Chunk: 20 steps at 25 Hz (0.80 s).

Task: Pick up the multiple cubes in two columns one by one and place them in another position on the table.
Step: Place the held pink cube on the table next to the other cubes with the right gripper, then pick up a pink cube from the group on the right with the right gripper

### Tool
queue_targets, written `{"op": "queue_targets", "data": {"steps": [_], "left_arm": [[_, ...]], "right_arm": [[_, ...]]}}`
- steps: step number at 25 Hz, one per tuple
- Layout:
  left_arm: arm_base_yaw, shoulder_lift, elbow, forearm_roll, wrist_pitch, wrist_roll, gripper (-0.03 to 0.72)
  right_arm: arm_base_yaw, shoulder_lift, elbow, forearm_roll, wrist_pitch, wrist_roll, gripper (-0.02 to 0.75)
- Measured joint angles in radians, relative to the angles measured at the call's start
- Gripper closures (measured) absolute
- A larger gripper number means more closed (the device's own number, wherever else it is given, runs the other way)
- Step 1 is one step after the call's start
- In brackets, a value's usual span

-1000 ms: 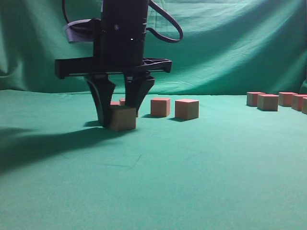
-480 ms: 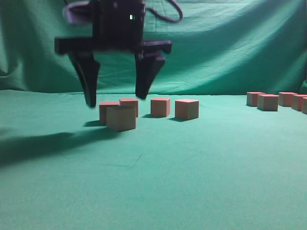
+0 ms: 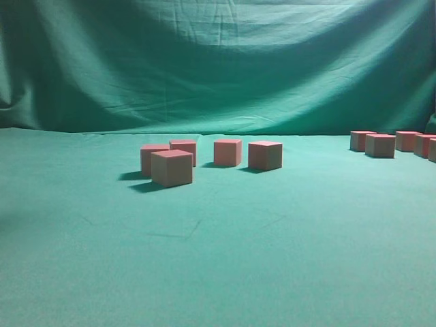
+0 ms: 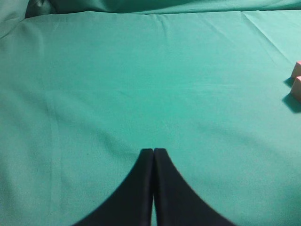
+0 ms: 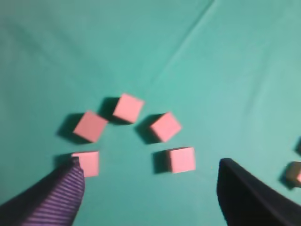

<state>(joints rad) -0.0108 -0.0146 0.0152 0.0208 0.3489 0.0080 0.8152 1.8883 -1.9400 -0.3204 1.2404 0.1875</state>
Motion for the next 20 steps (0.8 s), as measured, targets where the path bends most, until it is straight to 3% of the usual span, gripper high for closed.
{"op": "queue_targets", "data": {"steps": [3,6,14,20], "left_arm": [[0.000,0.000,0.000,0.000,0.000,0.000,0.688],[0.000,0.000,0.000,0.000,0.000,0.000,0.688],[0.000,0.000,0.000,0.000,0.000,0.000,0.688],[0.000,0.000,0.000,0.000,0.000,0.000,0.688]], "right_arm": [[-0.034,-0.094,0.034,-0.109,0.000,0.069,0.176],[-0.130,-0.176,0.087,-0.137,0.002,0.108,0.176],[-0.444,-0.297,0.344,-0.113,0.009,0.151,0.176],[-0.548,-0.309,0.498,-0.050,-0.004,0.155,0.176]]}}
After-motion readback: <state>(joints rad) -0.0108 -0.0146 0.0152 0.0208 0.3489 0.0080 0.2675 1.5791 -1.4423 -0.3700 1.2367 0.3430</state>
